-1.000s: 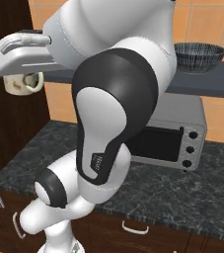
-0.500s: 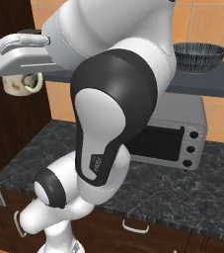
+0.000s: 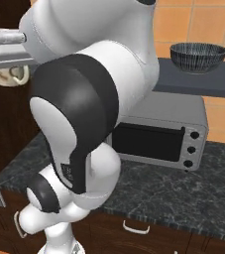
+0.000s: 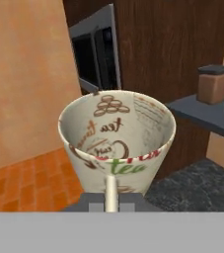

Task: Gather all objects into one cabinet and sort the glasses and bowls to opposite sides.

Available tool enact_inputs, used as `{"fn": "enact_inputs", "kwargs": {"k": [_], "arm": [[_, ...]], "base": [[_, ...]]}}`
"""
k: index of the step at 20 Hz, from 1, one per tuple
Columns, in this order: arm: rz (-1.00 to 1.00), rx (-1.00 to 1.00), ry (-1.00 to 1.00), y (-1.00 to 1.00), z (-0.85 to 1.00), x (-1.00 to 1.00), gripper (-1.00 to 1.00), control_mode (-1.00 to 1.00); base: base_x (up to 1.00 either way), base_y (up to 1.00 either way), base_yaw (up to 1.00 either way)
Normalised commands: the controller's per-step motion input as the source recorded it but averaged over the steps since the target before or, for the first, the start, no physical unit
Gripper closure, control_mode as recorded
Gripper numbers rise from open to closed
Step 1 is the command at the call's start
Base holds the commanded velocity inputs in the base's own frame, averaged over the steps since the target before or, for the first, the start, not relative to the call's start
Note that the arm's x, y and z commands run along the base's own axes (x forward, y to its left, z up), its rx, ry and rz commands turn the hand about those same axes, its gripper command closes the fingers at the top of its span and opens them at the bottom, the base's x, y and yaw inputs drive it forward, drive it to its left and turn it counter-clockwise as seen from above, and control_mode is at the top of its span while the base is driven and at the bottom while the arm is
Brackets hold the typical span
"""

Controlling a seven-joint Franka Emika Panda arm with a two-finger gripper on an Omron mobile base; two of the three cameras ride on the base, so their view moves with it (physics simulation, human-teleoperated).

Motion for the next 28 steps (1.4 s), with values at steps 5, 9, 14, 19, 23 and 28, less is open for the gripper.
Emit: {"fn": "enact_inputs", "kwargs": {"k": [5,9,14,19,23,28], "arm": [[-0.57,-0.01,-0.09,0.63,0.09,0.11,1.0,-1.0],[-0.61,-0.03,0.0,0.58,-0.05,0.79,1.0,-1.0],[-0.47,-0.16,0.05,0.19,-0.05,0.73,1.0,-1.0],[-0.19,-0.14,0.0,-0.03,-0.13,0.2,1.0,-1.0],[0.0,0.08,-0.01,0.0,-0.19,0.37,1.0,-1.0],[0.0,0.22,-0.03,0.0,-0.15,0.64,1.0,-1.0]], "base": [[0.0,0.0,0.0],[0.0,0.0,0.0],[0.0,0.0,0.0],[0.0,0.0,0.0],[0.0,0.0,0.0],[0.0,0.0,0.0]]}}
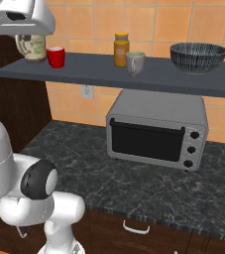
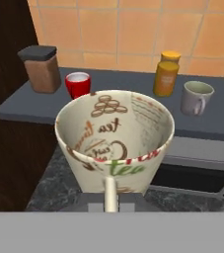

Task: Gather all objects into one cabinet and sort the glasses and bowls to opposite sides.

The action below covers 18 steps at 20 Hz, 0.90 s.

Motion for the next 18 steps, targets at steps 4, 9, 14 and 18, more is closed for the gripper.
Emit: {"fn": "enact_inputs", "kwargs": {"k": [4,9,14,18], "arm": [[0.0,0.04,-0.25,0.0,-0.77,0.05,1.0,-1.0],[0.0,0.0,-0.2,0.02,-0.59,0.27,1.0,-1.0],[0.0,0.0,-0.11,0.06,-0.26,0.71,1.0,-1.0],[0.0,0.0,-0.09,0.0,-0.39,0.67,1.0,-1.0]], "base": [[0.0,0.0,0.0],[0.0,0.0,0.0],[0.0,0.0,0.0],[0.0,0.0,0.0]]}}
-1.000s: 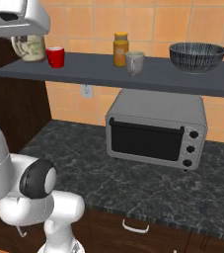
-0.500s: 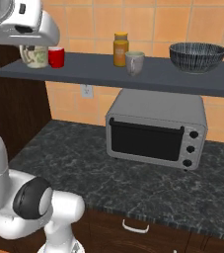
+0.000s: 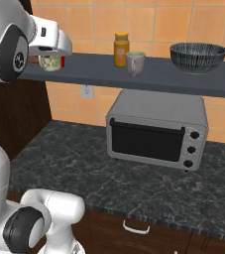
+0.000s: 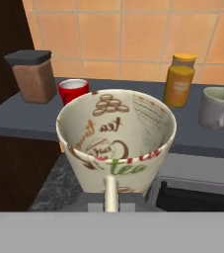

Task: Gather all objects into one cabinet and sort the glasses and bowls to opposite sides.

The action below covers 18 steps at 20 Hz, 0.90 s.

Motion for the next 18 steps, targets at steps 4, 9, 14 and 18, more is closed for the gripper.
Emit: {"fn": "enact_inputs", "kwargs": {"k": [4,9,14,18], "arm": [[-0.01,0.0,-0.04,0.0,-0.21,0.79,1.0,-1.0],[-0.01,0.0,-0.01,0.0,-0.03,0.83,1.0,-1.0],[0.0,0.0,0.0,0.0,-0.1,0.84,1.0,-1.0],[0.0,0.0,0.0,0.0,-0.09,0.84,1.0,-1.0]], "base": [[0.0,0.0,0.0],[0.0,0.0,0.0],[0.0,0.0,0.0],[0.0,0.0,0.0]]}}
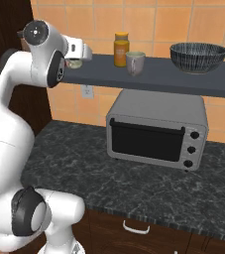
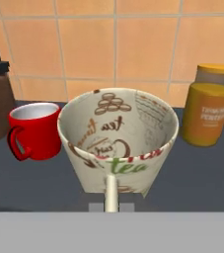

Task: Gather all objects into one cabinet and sort the glasses and bowls to opposite sides.

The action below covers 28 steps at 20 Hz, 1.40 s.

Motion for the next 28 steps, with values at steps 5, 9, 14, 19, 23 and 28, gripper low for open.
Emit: {"fn": "enact_inputs", "kwargs": {"k": [5,9,14,19,23,28], "arm": [[0.0,0.0,0.0,0.0,-0.06,0.8,1.0,-1.0],[0.0,0.0,0.0,0.0,-0.04,0.62,-1.0,-1.0],[0.0,0.0,0.0,0.0,0.0,0.17,-1.0,-1.0],[0.0,0.0,0.0,0.0,0.0,0.08,-1.0,-1.0],[0.0,0.01,-0.05,-0.07,0.02,-0.59,-1.0,-1.0],[0.04,0.06,-0.04,-0.14,0.22,-1.0,-1.0,-1.0]], "base": [[0.0,0.0,0.0],[0.0,0.0,0.0],[0.0,0.0,0.0],[0.0,0.0,0.0],[0.0,0.0,0.0],[0.0,0.0,0.0]]}}
